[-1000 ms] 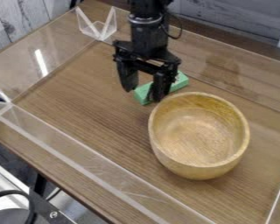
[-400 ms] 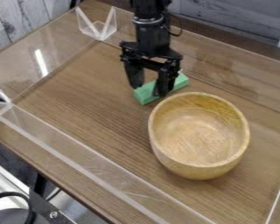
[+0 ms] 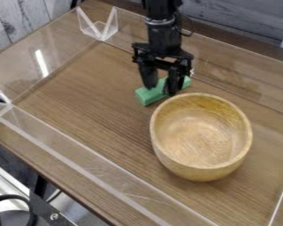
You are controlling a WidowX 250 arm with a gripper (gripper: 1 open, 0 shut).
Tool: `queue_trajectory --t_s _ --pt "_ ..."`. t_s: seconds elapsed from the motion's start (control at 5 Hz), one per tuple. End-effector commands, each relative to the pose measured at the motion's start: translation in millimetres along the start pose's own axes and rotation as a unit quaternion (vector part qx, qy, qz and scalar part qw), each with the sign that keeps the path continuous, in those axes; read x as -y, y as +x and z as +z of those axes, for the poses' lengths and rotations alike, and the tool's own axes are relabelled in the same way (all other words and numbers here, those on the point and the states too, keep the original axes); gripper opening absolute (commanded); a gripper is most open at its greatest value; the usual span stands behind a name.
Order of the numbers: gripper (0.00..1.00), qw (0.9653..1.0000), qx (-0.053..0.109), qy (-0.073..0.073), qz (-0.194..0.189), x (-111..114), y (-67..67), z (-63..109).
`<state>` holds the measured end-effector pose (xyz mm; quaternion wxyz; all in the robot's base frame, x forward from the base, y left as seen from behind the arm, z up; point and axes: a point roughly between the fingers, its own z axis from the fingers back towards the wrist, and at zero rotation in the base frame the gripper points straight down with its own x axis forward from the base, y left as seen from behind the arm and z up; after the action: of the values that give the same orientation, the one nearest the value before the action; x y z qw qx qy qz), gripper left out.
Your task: Put the green block in the brown bowl
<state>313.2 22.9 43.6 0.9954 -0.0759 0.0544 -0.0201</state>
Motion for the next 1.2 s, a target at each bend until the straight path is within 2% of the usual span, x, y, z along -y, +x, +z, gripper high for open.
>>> queue_trajectory --t_s 0.0,0.6,0.8,1.0 --pt "1.00 0.9996 0.025 0.007 -0.007 8 5.5 24.4" --pt "1.00 0.9981 0.045 0.005 -0.042 0 -14.2 63.3" --pt "1.00 0.9978 0.041 0.002 -0.053 -4 -15.4 66.3" --pt "1.00 0.9977 0.036 0.014 -0.056 -9 -12.2 60.8"
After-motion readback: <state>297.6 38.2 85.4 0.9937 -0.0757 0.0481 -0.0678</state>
